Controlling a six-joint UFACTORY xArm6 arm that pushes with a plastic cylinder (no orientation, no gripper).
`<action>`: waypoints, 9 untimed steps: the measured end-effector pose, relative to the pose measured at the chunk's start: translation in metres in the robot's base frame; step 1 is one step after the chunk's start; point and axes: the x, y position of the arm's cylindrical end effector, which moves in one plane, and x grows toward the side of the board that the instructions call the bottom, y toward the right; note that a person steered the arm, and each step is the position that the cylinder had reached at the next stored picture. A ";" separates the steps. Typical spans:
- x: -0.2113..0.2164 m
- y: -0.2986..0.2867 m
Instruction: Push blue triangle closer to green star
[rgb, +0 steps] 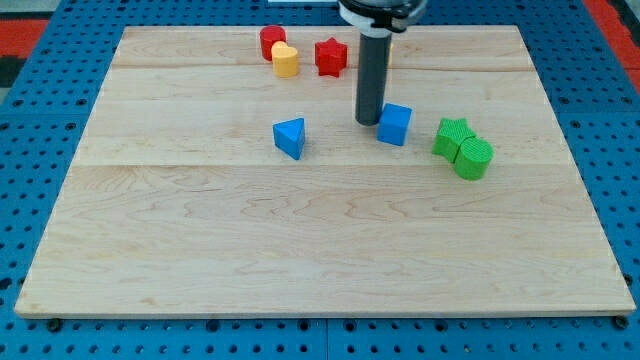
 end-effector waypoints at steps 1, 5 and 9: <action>0.004 0.013; 0.029 -0.120; 0.106 -0.026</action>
